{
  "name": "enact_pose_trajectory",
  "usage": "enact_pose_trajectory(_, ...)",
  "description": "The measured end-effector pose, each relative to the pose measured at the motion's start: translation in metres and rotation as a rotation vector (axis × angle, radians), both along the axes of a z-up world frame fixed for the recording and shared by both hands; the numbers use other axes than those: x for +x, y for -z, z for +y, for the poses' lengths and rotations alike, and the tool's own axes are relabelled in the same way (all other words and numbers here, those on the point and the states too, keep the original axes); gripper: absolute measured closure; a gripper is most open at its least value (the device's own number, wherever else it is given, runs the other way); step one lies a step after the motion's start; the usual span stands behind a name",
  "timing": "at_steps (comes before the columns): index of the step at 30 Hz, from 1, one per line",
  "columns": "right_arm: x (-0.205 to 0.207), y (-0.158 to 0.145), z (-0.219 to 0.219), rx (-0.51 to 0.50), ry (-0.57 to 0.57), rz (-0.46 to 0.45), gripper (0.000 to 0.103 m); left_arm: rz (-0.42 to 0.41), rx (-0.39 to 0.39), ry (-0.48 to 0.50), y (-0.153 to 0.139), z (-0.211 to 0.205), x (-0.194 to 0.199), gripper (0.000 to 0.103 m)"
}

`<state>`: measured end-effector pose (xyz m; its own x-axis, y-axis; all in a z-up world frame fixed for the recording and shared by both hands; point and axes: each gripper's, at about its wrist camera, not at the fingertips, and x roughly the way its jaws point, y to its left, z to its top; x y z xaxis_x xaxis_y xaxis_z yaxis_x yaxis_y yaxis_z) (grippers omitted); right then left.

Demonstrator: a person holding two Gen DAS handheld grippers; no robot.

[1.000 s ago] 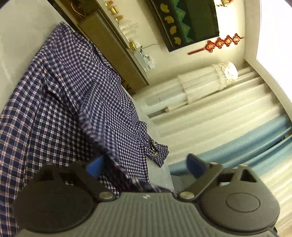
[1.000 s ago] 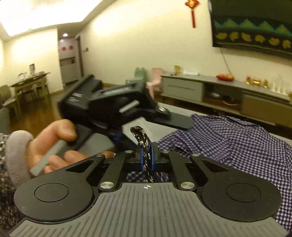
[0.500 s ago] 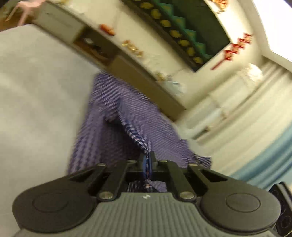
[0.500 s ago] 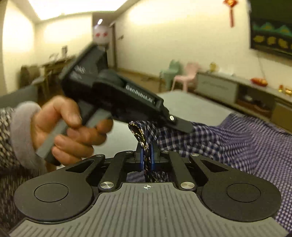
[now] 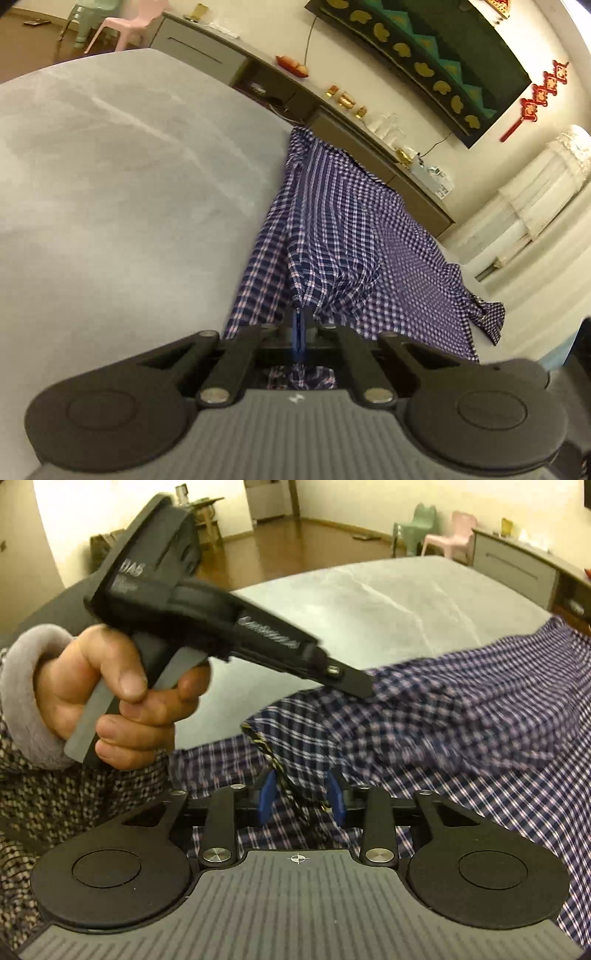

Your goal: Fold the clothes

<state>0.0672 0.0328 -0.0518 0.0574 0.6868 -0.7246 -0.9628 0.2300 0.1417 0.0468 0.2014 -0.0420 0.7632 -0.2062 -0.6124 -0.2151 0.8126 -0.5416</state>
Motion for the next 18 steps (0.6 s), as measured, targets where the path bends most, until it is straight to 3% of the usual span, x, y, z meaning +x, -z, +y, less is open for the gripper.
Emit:
enact_pose_trajectory(6, 0.048, -0.016, -0.024, 0.007, 0.077, 0.035, 0.055, 0.116, 0.101, -0.027, 0.008, -0.008, 0.009, 0.097)
enact_pose_trajectory(8, 0.060, -0.022, -0.033, 0.029, 0.141, 0.039, 0.054, 0.103, 0.104, -0.019, 0.004, -0.007, 0.009, 0.090)
enact_pose_trajectory(12, 0.083, -0.033, -0.052, 0.075, 0.269, 0.049, 0.054, -0.034, 0.250, -0.072, -0.028, -0.019, -0.009, 0.078)
enact_pose_trajectory(15, 0.097, -0.031, -0.062, 0.076, 0.371, 0.049, 0.056, -0.102, 0.279, 0.028, -0.040, -0.039, -0.009, 0.076)
enact_pose_trajectory(18, 0.105, -0.012, -0.066, 0.010, 0.461, 0.054, 0.058, -0.024, 0.272, 0.134, -0.021, -0.058, 0.001, 0.076)
